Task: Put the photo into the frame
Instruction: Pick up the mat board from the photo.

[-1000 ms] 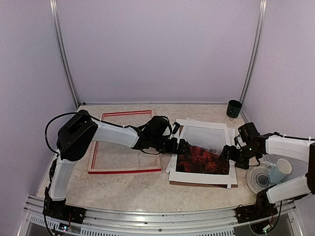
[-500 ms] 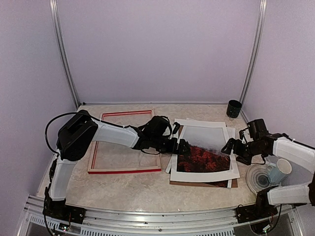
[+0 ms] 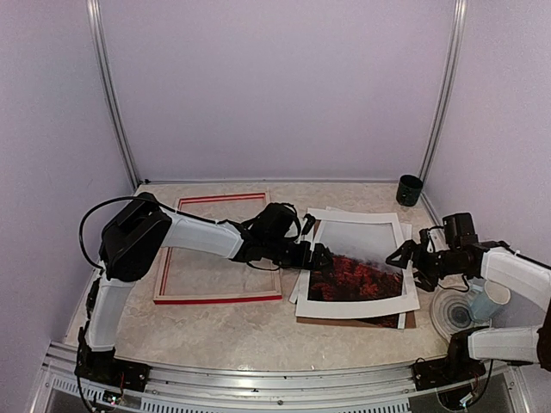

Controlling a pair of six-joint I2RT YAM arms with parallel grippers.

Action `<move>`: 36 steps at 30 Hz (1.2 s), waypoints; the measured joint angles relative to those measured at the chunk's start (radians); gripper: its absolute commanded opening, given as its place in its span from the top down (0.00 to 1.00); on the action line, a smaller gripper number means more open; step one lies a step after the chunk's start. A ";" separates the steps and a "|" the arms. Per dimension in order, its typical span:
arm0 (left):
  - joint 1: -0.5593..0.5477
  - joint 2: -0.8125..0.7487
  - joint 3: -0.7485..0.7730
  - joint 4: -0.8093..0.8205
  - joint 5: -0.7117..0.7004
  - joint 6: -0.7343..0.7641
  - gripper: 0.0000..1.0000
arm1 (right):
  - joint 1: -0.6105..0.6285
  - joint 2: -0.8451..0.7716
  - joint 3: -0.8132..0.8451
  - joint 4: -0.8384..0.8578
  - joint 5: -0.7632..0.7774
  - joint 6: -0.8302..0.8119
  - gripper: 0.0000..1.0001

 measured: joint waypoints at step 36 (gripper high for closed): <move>0.000 0.000 -0.017 0.037 0.004 -0.016 0.01 | -0.138 -0.014 -0.049 0.090 -0.214 0.042 0.71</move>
